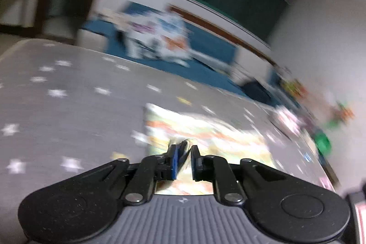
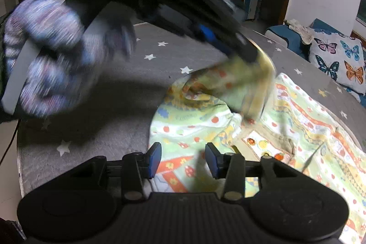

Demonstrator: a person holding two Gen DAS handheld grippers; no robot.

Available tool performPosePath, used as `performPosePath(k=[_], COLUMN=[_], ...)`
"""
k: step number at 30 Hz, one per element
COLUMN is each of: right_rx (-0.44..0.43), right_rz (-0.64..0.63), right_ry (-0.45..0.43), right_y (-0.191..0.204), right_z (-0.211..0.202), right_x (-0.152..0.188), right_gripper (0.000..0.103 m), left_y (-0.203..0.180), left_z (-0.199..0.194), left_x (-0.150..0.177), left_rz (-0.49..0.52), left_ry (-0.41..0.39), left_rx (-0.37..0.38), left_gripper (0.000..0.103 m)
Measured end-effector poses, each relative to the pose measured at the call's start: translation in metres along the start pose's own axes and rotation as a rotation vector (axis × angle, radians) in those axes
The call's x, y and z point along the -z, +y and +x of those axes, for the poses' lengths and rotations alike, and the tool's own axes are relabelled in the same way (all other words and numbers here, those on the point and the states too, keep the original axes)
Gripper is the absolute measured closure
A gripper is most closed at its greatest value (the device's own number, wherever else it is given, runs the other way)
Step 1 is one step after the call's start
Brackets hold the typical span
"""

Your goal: Fold clothes

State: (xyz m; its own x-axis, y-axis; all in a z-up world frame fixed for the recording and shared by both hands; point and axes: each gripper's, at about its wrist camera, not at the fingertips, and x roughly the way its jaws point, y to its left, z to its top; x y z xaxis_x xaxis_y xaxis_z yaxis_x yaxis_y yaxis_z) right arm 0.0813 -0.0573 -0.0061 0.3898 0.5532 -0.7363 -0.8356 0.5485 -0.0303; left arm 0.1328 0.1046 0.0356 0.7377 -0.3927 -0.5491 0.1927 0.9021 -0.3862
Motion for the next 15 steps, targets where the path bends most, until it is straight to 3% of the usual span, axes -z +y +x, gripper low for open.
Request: performPosePath(k=[3,7,11,15], right_rx=[0.006,0.010,0.015,0.015], right_rz=[0.017,0.050,0.087,0.112], right_ry=[0.000,0.001,-0.002,-0.007], right_y=[-0.007,-0.018,-0.028,-0.032], right_z=[-0.005,-0.011,-0.013,-0.015], right_x=[0.005,0.013,0.018,0.020], right_gripper=[0.059,0.058,0.058,0.058], left_y=[-0.017,-0.005,0.017,0.036], left_z=[0.000,-0.013,-0.024,0.009], left_x=[0.005,-0.001,-0.014,-0.016], left_rz=[0.076,0.082,0.068,0.014], left_ry=[0.018,-0.028,-0.073,0.034], left_rx=[0.034,0.005,-0.062,-0.137], left_gripper=[0.063,0.053,0.052,0.053])
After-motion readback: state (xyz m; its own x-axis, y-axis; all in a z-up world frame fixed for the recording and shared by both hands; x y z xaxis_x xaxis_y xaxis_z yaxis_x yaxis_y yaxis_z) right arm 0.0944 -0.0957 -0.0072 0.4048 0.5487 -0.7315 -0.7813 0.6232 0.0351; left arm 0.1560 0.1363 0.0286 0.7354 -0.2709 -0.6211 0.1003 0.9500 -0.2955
